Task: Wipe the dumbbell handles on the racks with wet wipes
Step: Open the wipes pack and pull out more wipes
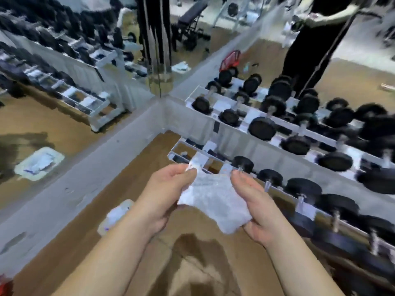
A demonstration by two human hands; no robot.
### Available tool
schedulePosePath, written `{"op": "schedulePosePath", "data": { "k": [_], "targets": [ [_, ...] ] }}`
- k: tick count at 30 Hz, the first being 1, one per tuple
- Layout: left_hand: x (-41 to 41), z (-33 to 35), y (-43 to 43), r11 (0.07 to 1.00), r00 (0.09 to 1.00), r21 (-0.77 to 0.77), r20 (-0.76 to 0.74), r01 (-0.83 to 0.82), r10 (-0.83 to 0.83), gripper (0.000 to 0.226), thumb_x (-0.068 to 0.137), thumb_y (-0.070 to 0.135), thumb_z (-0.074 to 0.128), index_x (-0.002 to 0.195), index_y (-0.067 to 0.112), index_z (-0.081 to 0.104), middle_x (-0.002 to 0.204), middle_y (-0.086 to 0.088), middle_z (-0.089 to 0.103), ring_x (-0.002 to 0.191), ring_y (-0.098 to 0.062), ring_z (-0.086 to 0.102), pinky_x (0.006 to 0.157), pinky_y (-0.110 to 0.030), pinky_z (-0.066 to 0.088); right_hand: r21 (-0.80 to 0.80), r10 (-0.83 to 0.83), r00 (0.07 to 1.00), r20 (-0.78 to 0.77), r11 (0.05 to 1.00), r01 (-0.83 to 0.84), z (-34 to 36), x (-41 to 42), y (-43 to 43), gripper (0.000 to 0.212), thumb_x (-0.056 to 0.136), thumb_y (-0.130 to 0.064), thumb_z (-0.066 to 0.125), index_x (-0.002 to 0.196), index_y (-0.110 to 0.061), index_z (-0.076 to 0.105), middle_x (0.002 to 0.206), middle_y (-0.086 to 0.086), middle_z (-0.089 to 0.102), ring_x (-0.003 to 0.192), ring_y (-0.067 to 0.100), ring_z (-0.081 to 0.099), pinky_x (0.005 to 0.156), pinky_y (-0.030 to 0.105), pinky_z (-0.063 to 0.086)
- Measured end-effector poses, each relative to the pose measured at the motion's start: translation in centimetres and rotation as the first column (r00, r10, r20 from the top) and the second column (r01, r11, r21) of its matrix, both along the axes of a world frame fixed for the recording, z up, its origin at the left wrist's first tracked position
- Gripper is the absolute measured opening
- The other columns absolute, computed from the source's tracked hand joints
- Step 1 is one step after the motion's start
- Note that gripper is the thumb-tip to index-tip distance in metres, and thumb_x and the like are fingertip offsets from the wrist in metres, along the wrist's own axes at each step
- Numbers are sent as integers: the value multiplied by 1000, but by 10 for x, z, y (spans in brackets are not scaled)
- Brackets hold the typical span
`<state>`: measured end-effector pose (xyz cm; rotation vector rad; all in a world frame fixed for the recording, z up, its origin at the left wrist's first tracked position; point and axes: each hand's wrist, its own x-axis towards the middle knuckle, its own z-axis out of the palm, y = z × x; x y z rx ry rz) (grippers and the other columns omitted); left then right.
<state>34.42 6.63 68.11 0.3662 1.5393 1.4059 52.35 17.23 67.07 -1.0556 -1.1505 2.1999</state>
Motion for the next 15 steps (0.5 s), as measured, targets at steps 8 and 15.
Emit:
{"op": "schedulePosePath", "data": {
  "k": [8, 15],
  "targets": [
    [235, -10, 70, 910, 906, 126, 115, 394, -408, 41, 93, 18, 73, 132, 11, 64, 121, -14, 74, 110, -33, 69, 98, -46, 51, -23, -337, 940, -52, 942, 336, 19, 271, 7, 54, 99, -40, 64, 139, -5, 54, 135, 22, 65, 124, 38, 64, 112, 56, 43],
    [510, -20, 118, 820, 801, 138, 177, 556, -572, 34, 93, 11, 72, 126, 11, 68, 117, -20, 72, 99, -34, 69, 79, -40, 55, 58, -448, 885, 125, 894, 444, -4, 548, -16, 49, 94, -45, 72, 106, 3, 72, 105, 25, 69, 92, 34, 68, 78, 43, 50]
  ]
}}
